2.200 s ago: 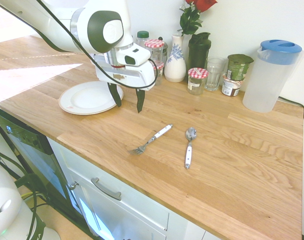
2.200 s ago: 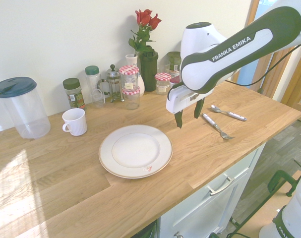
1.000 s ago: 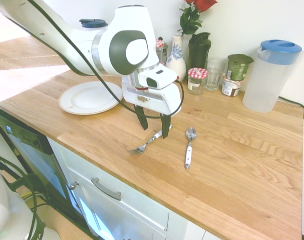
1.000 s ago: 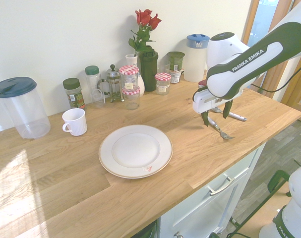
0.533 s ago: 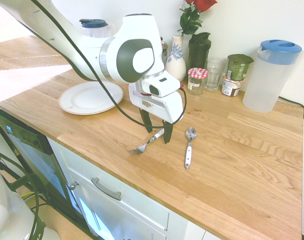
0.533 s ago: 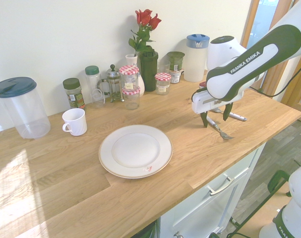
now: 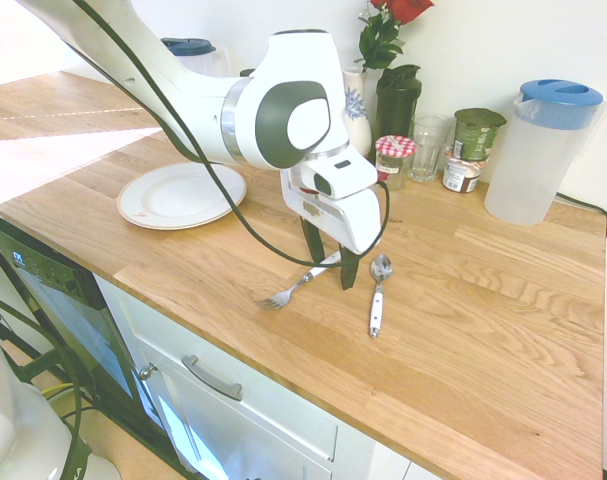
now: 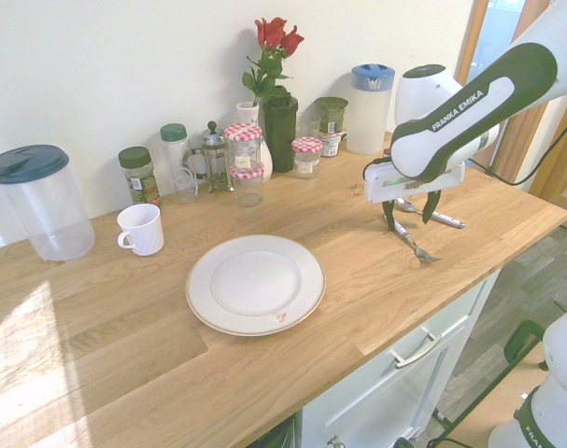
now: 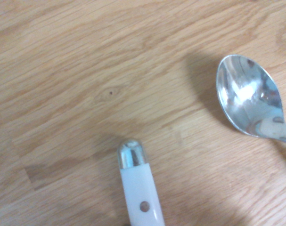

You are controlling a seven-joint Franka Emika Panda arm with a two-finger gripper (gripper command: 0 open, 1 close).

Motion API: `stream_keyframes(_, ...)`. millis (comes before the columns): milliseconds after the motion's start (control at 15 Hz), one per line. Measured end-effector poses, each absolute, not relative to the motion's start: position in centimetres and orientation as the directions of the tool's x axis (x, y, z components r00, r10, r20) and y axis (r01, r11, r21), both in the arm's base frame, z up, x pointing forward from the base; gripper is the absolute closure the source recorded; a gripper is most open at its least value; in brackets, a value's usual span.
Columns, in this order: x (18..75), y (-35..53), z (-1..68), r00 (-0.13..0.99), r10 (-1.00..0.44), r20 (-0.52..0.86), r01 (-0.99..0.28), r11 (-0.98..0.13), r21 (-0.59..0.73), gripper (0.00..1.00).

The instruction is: Put the fork into the plate

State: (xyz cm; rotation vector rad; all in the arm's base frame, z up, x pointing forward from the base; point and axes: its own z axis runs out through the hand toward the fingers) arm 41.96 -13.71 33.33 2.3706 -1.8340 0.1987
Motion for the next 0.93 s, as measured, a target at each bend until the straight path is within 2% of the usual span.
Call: stream_keyframes(933,41.95,-14.42,32.98,0.164,-0.980,0.113,-0.986,-0.162,0.027,1.00)
